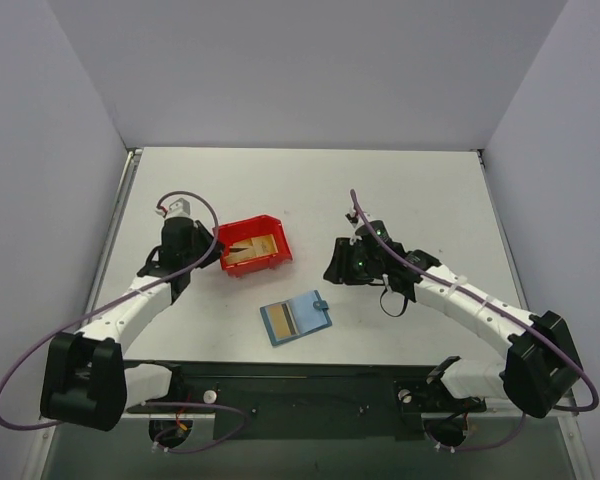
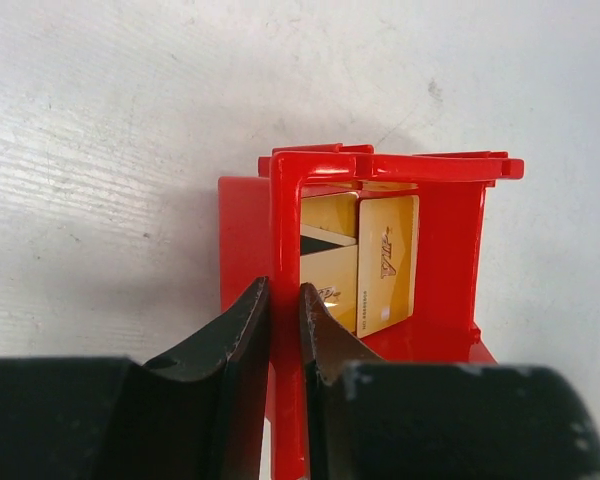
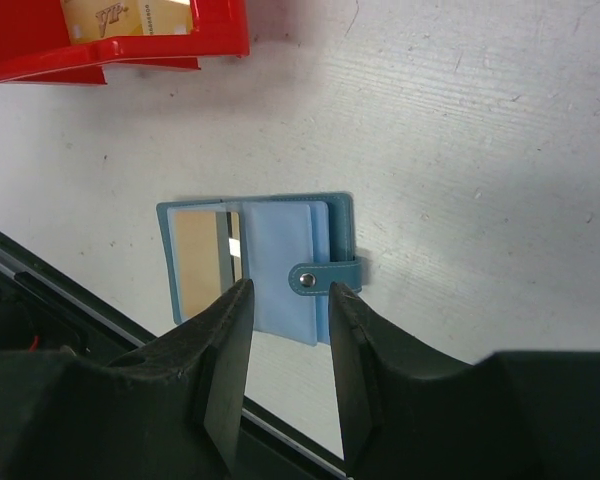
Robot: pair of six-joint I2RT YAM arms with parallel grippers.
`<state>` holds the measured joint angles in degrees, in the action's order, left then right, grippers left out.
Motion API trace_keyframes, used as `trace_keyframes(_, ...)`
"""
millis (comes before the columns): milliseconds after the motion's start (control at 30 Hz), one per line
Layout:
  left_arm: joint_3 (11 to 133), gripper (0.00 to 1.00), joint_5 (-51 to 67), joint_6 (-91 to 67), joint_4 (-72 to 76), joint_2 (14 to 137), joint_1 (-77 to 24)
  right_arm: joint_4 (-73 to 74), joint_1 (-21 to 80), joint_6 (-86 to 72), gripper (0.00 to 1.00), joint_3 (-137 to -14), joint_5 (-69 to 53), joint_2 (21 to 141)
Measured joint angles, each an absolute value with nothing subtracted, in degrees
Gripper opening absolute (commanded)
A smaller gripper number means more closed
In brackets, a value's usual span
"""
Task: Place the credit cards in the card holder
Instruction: Pick up the storage box at the center of the board.
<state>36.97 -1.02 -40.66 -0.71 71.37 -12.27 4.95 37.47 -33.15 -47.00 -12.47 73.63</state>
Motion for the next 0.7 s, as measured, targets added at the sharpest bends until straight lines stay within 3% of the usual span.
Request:
trace_keyframes(400, 36.99, 0.0, 0.97, -36.51, -4.91, 64.01, -12.27, 8.19, 37.47, -33.04, 0.32, -47.81, -9.26, 73.38)
trace_keyframes(700, 32.12, 0.0, 8.08, -37.36, 1.52, 61.84, -12.51, 9.65, 37.43, -31.79, 0.32, -50.72, -7.6, 73.43)
